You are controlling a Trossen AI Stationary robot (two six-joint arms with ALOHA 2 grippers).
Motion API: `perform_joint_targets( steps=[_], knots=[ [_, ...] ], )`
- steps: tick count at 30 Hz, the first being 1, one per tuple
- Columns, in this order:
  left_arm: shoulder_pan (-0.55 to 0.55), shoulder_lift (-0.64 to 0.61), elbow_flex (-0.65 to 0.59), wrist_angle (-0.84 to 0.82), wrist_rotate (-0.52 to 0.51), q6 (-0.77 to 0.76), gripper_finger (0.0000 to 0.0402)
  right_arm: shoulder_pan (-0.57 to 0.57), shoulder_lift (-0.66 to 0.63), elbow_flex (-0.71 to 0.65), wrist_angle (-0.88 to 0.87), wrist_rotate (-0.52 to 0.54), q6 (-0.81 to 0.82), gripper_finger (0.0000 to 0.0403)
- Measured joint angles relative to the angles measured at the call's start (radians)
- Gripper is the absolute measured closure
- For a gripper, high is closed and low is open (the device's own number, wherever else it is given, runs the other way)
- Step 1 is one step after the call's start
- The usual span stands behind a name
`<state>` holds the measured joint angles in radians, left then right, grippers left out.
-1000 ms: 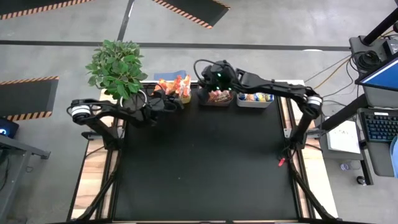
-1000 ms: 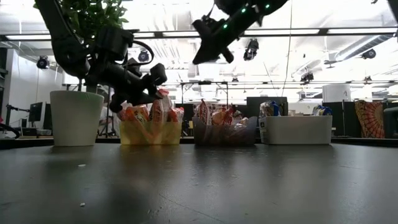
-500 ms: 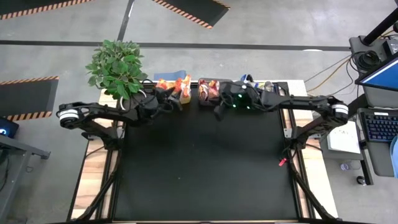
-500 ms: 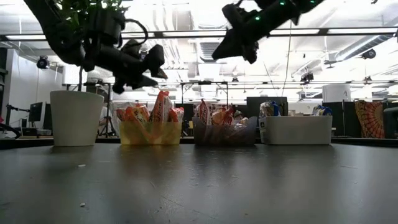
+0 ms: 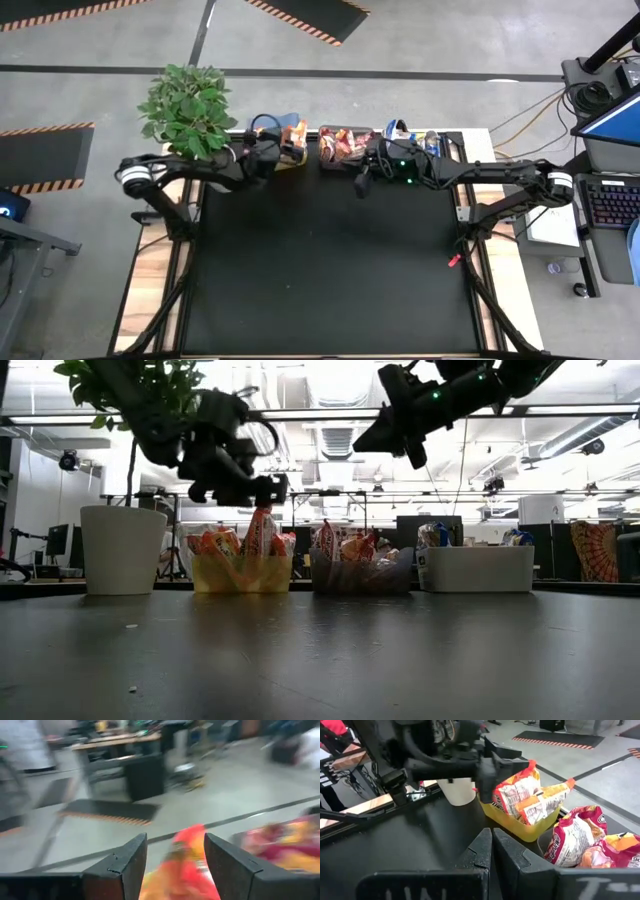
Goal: Sort Maruchan noodles
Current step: Put the orange noodle pack into the yellow bin
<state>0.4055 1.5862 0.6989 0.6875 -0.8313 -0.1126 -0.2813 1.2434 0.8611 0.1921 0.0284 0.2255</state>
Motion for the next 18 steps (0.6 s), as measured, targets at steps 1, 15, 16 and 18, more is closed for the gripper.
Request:
perform_joint_targets(
  steps=[1,15,16,18],
  knots=[
    [0.006,0.015,0.016,-0.030,-0.027,0.000,0.0224,0.000,0.000,-0.001,0.000,0.000,-0.001,0.0394],
    [0.074,0.148,0.154,-0.317,-0.079,-0.131,0.0258,0.000,0.000,-0.007,0.000,0.000,-0.053,0.0394],
    [0.076,0.155,0.156,-0.330,-0.075,-0.147,0.0259,0.000,0.000,-0.009,0.000,0.000,-0.054,0.0394],
    [0.080,0.166,0.157,-0.343,-0.076,-0.164,0.0262,0.000,0.001,-0.014,0.000,0.000,-0.061,0.0394]
  ],
)
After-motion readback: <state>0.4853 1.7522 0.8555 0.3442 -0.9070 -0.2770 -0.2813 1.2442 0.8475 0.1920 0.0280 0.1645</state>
